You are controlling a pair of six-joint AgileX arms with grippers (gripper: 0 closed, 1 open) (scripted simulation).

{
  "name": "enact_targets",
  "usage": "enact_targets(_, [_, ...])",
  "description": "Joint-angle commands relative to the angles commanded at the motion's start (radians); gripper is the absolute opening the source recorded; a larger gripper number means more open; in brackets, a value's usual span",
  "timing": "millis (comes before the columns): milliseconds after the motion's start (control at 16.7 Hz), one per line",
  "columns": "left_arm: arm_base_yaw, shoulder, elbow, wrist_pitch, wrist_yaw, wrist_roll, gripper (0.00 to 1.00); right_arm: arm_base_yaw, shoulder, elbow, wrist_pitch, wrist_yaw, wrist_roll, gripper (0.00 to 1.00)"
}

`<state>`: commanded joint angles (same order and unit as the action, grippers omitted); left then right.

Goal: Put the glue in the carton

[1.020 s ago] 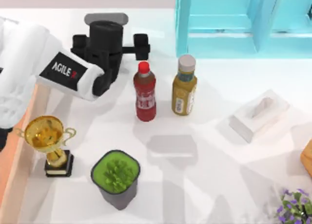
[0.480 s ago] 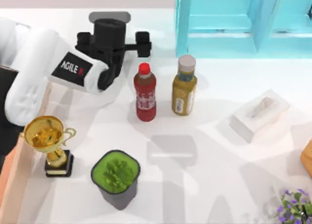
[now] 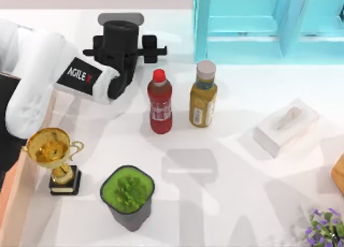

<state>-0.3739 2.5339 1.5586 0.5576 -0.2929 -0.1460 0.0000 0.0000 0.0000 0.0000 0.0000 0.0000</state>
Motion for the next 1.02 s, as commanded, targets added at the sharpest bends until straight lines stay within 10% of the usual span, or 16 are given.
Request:
enact_targets(360, [0.0, 0.0, 0.0, 0.0, 0.0, 0.0, 0.02, 0.0, 0.0, 0.0, 0.0, 0.0, 0.0, 1.0])
enact_targets(1020, [-0.003, -0.016, 0.002, -0.017, 0.0, 0.001, 0.0, 0.0, 0.0, 0.0, 0.0, 0.0, 0.0, 1.0])
